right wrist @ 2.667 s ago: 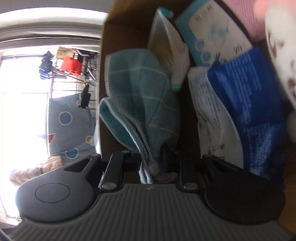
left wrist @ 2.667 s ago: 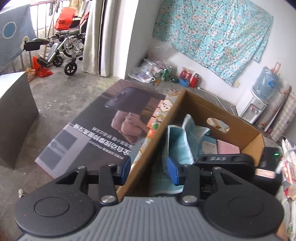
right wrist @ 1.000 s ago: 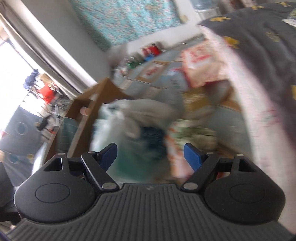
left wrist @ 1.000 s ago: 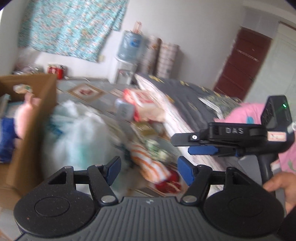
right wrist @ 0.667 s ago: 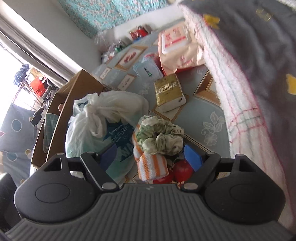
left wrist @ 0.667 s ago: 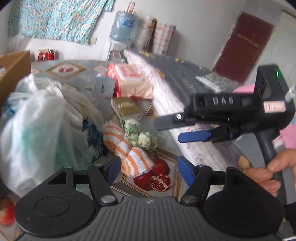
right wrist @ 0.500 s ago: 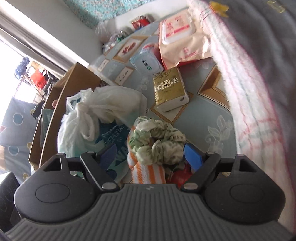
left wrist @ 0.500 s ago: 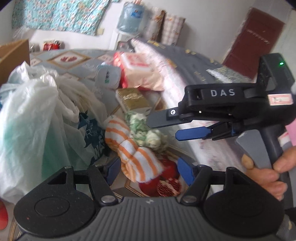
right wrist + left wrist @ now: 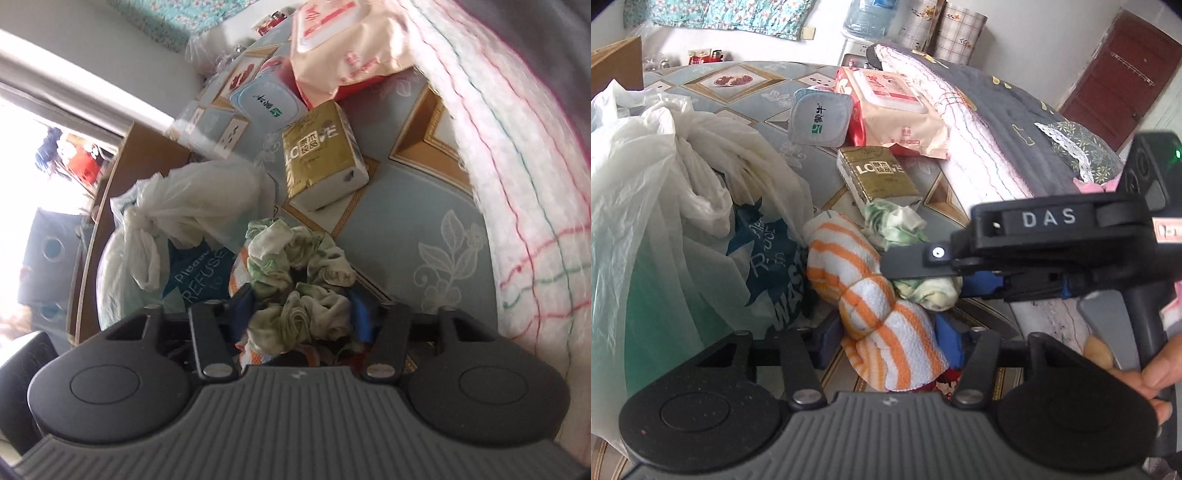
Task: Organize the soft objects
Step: 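Grasp the green patterned cloth with the right tool while the left tool grasps the striped towel, then carry the green cloth and striped towel over the cardboard box with both tools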
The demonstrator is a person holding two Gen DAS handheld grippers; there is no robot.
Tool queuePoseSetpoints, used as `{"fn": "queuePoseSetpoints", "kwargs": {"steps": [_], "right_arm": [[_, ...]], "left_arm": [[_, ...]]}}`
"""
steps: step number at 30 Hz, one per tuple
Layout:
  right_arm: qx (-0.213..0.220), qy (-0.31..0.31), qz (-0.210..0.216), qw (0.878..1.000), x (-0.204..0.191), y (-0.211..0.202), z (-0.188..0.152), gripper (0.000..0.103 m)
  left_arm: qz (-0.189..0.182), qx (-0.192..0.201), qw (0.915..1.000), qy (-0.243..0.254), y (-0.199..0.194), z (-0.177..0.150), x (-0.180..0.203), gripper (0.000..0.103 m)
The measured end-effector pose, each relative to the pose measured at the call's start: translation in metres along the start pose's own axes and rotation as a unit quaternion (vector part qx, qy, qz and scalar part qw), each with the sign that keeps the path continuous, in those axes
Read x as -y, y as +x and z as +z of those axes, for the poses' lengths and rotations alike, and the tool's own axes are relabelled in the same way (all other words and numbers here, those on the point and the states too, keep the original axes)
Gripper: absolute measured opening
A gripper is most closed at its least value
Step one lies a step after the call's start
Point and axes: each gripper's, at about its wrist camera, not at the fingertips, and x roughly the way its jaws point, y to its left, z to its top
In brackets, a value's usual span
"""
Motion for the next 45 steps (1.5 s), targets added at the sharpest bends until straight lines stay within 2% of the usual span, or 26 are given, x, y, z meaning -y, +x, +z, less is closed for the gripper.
{"fn": "queuePoseSetpoints", "kwargs": {"steps": [1, 4, 11, 17, 22, 28, 33, 37, 41, 45], "right_arm": [[0.002, 0.006, 0.006, 1.0, 0.001, 0.0, -0.001, 0.039], [0.012, 0.008, 0.009, 1.0, -0.002, -0.004, -0.006, 0.032], [0.038, 0.035, 0.027, 0.998, -0.006, -0.029, -0.028, 0.031], [0.077, 0.049, 0.052, 0.994, -0.022, -0.066, -0.054, 0.031], [0.107, 0.021, 0.077, 0.991, -0.06, -0.094, -0.07, 0.031], [0.124, -0.038, 0.119, 0.984, -0.124, -0.102, -0.076, 0.032], [0.109, -0.079, 0.159, 0.978, -0.183, -0.08, -0.068, 0.032], [0.075, -0.097, 0.189, 0.974, -0.231, -0.045, -0.056, 0.032], [0.023, -0.1, 0.212, 0.972, -0.279, -0.002, -0.046, 0.032], [-0.037, -0.115, 0.216, 0.969, -0.33, 0.051, -0.039, 0.034]], "left_arm": [[0.0, 0.001, 1.0, 0.0, -0.001, -0.001, 0.0, 0.051], [0.005, 0.007, 0.9999, 0.009, -0.003, -0.003, 0.003, 0.047], [-0.019, 0.014, 0.9996, 0.017, -0.023, -0.009, 0.006, 0.043], [-0.044, 0.039, 0.9973, 0.046, -0.061, -0.015, 0.018, 0.043], [-0.056, 0.078, 0.9931, 0.068, -0.106, -0.019, 0.023, 0.043], [-0.036, 0.143, 0.9864, 0.073, -0.171, -0.022, 0.014, 0.043], [0.005, 0.187, 0.9805, 0.062, -0.217, -0.021, -0.009, 0.043], [0.045, 0.206, 0.9765, 0.044, -0.244, -0.016, -0.038, 0.044], [0.084, 0.208, 0.9744, 0.017, -0.265, -0.007, -0.073, 0.044], [0.132, 0.19, 0.9729, 0.004, -0.28, 0.001, -0.111, 0.043]]}}
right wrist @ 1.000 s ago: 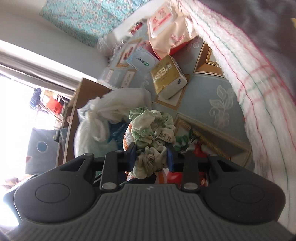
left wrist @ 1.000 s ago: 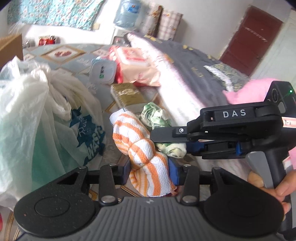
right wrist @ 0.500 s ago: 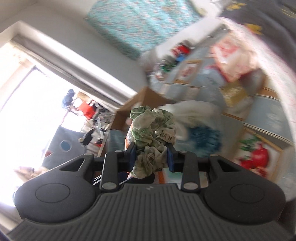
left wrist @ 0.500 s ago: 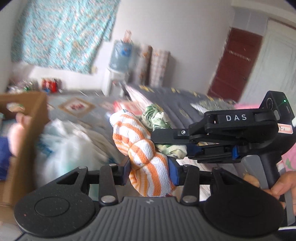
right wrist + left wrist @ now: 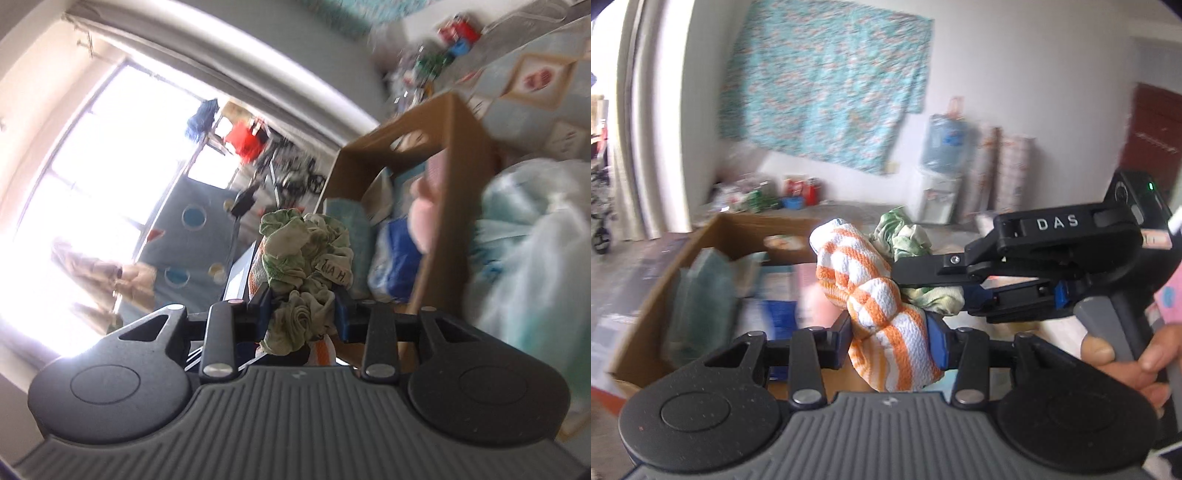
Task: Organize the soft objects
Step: 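Carry the green cloth and striped towel over the cardboard box with both tools, then lower both items into the box and open both tools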
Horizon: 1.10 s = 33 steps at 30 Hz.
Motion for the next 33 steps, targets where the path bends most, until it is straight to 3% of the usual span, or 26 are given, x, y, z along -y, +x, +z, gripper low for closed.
{"fn": "queuePoseSetpoints", "kwargs": {"steps": [6, 14, 22, 29, 33], "right_arm": [[-0.081, 0.005, -0.029, 0.996, -0.01, 0.098, 0.019, 0.034], [-0.15, 0.036, -0.079, 0.985, 0.015, 0.177, 0.016, 0.034], [-0.202, 0.076, -0.118, 0.969, 0.046, 0.219, 0.005, 0.036], [-0.23, 0.091, -0.135, 0.959, 0.056, 0.236, -0.006, 0.04], [-0.246, 0.108, -0.126, 0.955, 0.058, 0.245, -0.014, 0.048]], "left_arm": [[0.061, -0.056, 0.9965, -0.013, 0.022, 0.009, -0.067, 0.043], [0.079, -0.149, 0.9857, -0.012, 0.074, 0.002, -0.138, 0.043], [0.115, -0.222, 0.9673, 0.041, 0.1, -0.018, -0.171, 0.044], [0.1, -0.256, 0.961, 0.032, 0.108, -0.027, -0.184, 0.044], [0.098, -0.27, 0.957, 0.042, 0.108, -0.026, -0.185, 0.045]]}}
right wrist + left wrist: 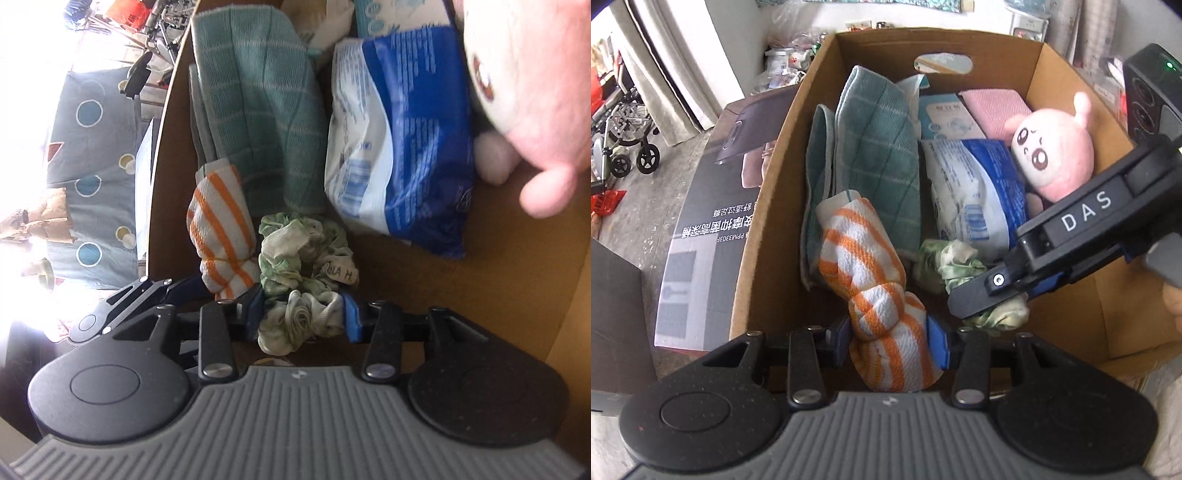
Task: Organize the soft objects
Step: 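Lower both items into the box and open both tools, then move both tools back from the box toward the pile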
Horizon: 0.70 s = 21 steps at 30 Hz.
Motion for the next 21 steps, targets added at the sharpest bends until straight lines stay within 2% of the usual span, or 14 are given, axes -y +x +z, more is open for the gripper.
{"fn": "queuePoseSetpoints", "kwargs": {"steps": [2, 4, 10, 21], "right_arm": [[-0.005, 0.004, 0.001, 1.0, 0.0, 0.003, -0.001, 0.053], [-0.002, 0.007, -0.002, 1.0, -0.001, 0.004, -0.001, 0.063], [0.009, 0.008, -0.002, 1.0, 0.003, -0.003, -0.003, 0.073], [0.041, -0.001, -0.002, 0.999, -0.005, -0.022, -0.01, 0.074]], "left_arm": [[-0.004, -0.004, 1.0, 0.001, 0.0, 0.001, -0.003, 0.044], [-0.004, -0.006, 1.0, -0.002, -0.002, 0.001, -0.005, 0.046], [-0.002, 0.0, 0.9999, -0.011, -0.009, -0.001, -0.007, 0.05], [0.003, 0.022, 0.9993, -0.029, -0.03, -0.009, -0.006, 0.05]]}}
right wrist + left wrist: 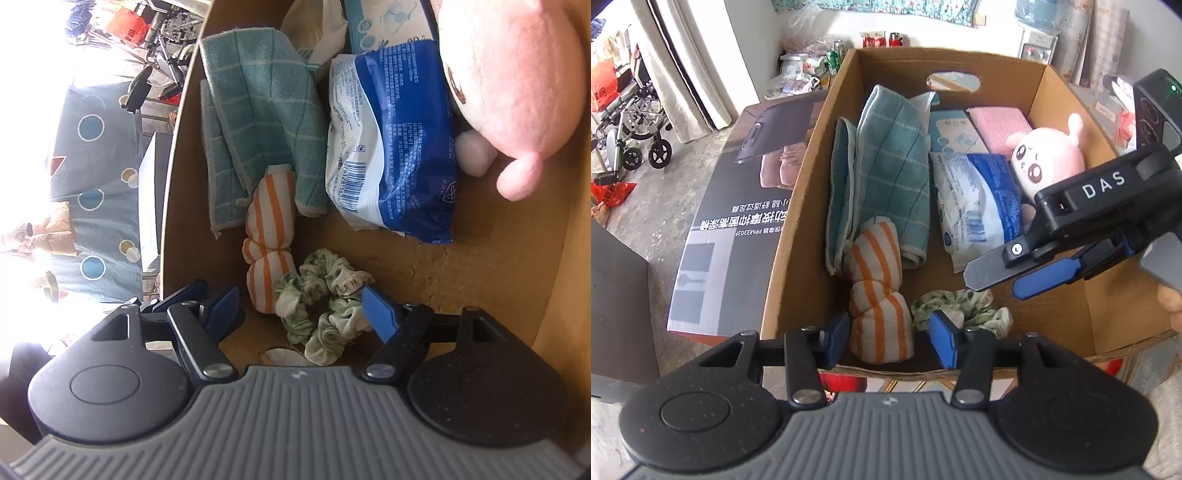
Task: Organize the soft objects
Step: 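Move both tools back from the box toward the pile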
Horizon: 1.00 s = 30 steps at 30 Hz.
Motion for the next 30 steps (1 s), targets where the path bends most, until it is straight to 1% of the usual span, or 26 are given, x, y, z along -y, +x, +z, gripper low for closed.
{"fn": "queuePoseSetpoints", "kwargs": {"steps": [3, 8, 11, 13, 17, 20, 23, 27, 30], "right_arm": [[0.019, -0.018, 0.002, 1.0, -0.004, -0.009, -0.004, 0.074], [0.064, -0.051, 0.023, 0.996, -0.009, -0.043, -0.015, 0.074], [0.098, -0.07, 0.039, 0.992, -0.008, -0.073, -0.026, 0.074], [0.122, -0.079, 0.047, 0.988, -0.002, -0.095, -0.034, 0.074], [0.175, -0.089, 0.056, 0.979, 0.014, -0.14, -0.053, 0.076], [0.21, -0.092, 0.049, 0.972, 0.033, -0.173, -0.067, 0.076], [0.247, -0.09, 0.031, 0.964, 0.055, -0.207, -0.083, 0.077], [0.313, -0.085, -0.006, 0.946, 0.091, -0.256, -0.108, 0.078], [0.346, -0.072, -0.037, 0.935, 0.121, -0.283, -0.123, 0.079]], "left_arm": [[-0.002, 0.017, 0.9998, -0.004, -0.011, -0.001, 0.004, 0.052], [-0.015, 0.055, 0.9983, -0.014, -0.032, -0.003, 0.016, 0.056], [-0.031, 0.087, 0.9956, -0.016, -0.047, -0.005, 0.029, 0.059], [-0.042, 0.11, 0.993, -0.009, -0.057, -0.005, 0.042, 0.063], [-0.065, 0.141, 0.9878, 0.007, -0.07, -0.002, 0.074, 0.064], [-0.095, 0.158, 0.9826, 0.018, -0.075, 0.003, 0.099, 0.067], [-0.111, 0.165, 0.9793, 0.035, -0.073, 0.011, 0.125, 0.068], [-0.125, 0.164, 0.9772, 0.05, -0.068, 0.02, 0.156, 0.068], [-0.142, 0.161, 0.9752, 0.053, -0.064, 0.028, 0.171, 0.068]]}}
